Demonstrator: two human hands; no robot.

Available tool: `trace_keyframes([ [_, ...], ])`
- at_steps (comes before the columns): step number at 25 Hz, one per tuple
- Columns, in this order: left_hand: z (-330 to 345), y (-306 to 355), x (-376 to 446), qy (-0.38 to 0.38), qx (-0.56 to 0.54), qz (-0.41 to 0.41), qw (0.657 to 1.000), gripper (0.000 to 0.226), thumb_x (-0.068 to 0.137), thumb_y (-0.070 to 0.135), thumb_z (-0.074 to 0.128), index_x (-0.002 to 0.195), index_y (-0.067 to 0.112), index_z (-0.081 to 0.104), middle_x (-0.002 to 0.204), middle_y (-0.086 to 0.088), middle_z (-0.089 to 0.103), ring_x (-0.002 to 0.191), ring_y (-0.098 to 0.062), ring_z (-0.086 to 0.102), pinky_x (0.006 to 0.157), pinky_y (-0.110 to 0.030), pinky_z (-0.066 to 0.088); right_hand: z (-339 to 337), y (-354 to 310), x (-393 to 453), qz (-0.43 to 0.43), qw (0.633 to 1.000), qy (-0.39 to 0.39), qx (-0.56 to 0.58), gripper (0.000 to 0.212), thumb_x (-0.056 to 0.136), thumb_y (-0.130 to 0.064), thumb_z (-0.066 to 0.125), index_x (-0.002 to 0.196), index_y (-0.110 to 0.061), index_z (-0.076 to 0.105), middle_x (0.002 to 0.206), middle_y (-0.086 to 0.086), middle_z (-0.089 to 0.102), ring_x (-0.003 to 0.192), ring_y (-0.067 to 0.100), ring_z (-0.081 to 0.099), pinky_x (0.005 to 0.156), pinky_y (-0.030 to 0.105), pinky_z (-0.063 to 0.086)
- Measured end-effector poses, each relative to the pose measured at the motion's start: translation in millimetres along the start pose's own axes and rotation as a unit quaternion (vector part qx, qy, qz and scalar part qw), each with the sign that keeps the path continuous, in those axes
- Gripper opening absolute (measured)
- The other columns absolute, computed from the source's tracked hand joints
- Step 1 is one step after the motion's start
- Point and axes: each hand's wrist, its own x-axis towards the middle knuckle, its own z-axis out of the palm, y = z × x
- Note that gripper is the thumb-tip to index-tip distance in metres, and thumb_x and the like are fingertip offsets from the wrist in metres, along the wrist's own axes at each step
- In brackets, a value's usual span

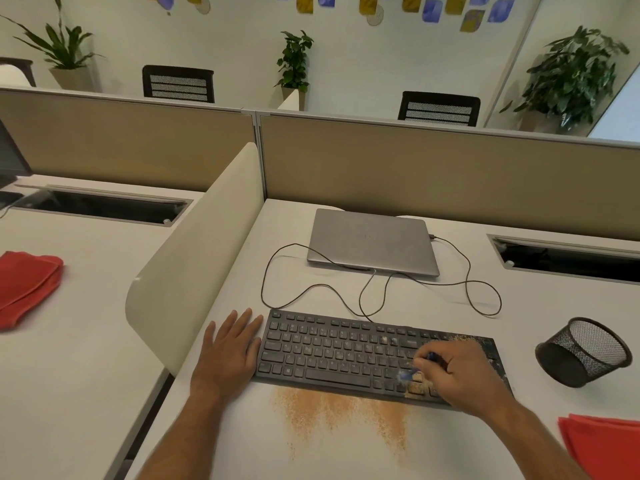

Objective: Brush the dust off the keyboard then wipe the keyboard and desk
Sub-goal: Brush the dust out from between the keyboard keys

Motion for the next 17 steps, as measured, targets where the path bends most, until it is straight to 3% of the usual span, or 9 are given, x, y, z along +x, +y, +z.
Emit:
trace_keyframes([
  [3,0,-1,1,-0.001,0.004,0.001,1.000,0.075,0.089,0.058,-0.004,0.157,0.041,0.022,0.165,0.018,0.011,0.152,-0.004,-0.003,0.124,-0.037,-0.009,4,2,1,0.007,1.000,0.024,-0.005,0.015,0.087,-0.019,0.067,0.090,-0.033,0.073,0.055,-0.022,0.060,0.053,0.011,0.057,0.044,0.018,0.040],
  [6,1,-1,0,0.003,-0.002,0.000,1.000,0.074,0.089,0.058,-0.002,0.156,0.040,0.024,0.165,0.018,0.013,0.152,-0.004,-0.002,0.124,-0.038,-0.008,5,1,2,-0.005,1.000,0.011,-0.003,0.018,0.088,-0.017,0.065,0.079,-0.033,0.070,0.059,-0.020,0.061,0.053,0.012,0.056,0.046,0.021,0.040],
  [9,1,-1,1,0.002,-0.002,0.001,1.000,0.074,0.089,0.057,-0.002,0.156,0.039,0.025,0.165,0.018,0.013,0.153,-0.005,-0.001,0.124,-0.039,-0.007,5,-3,5,-0.007,0.997,0.061,0.041,0.015,0.086,-0.017,0.067,0.088,-0.030,0.073,0.067,-0.018,0.065,0.057,0.012,0.059,0.049,0.026,0.047],
  [12,1,-1,1,0.002,0.003,0.002,1.000,0.074,0.089,0.057,-0.002,0.157,0.039,0.023,0.165,0.017,0.013,0.153,-0.005,-0.002,0.125,-0.040,-0.006,15,-7,10,-0.019,0.998,0.033,0.055,0.020,0.087,-0.018,0.067,0.098,-0.033,0.073,0.069,-0.019,0.067,0.060,0.011,0.062,0.054,0.032,0.052],
  [15,1,-1,0,0.000,0.000,0.003,1.000,0.074,0.090,0.057,-0.003,0.157,0.039,0.023,0.165,0.017,0.012,0.153,-0.005,-0.002,0.125,-0.040,-0.007,20,-3,11,-0.038,0.999,-0.006,-0.002,0.019,0.089,-0.018,0.064,0.098,-0.033,0.072,0.060,-0.025,0.059,0.055,0.007,0.056,0.046,0.016,0.039],
  [17,1,-1,0,0.002,0.000,0.005,1.000,0.074,0.090,0.057,-0.003,0.157,0.039,0.022,0.165,0.017,0.012,0.153,-0.005,-0.002,0.125,-0.040,-0.007,14,1,10,-0.019,0.999,-0.010,-0.038,0.015,0.090,-0.019,0.062,0.095,-0.030,0.072,0.058,-0.024,0.056,0.053,0.007,0.053,0.046,0.014,0.035],
])
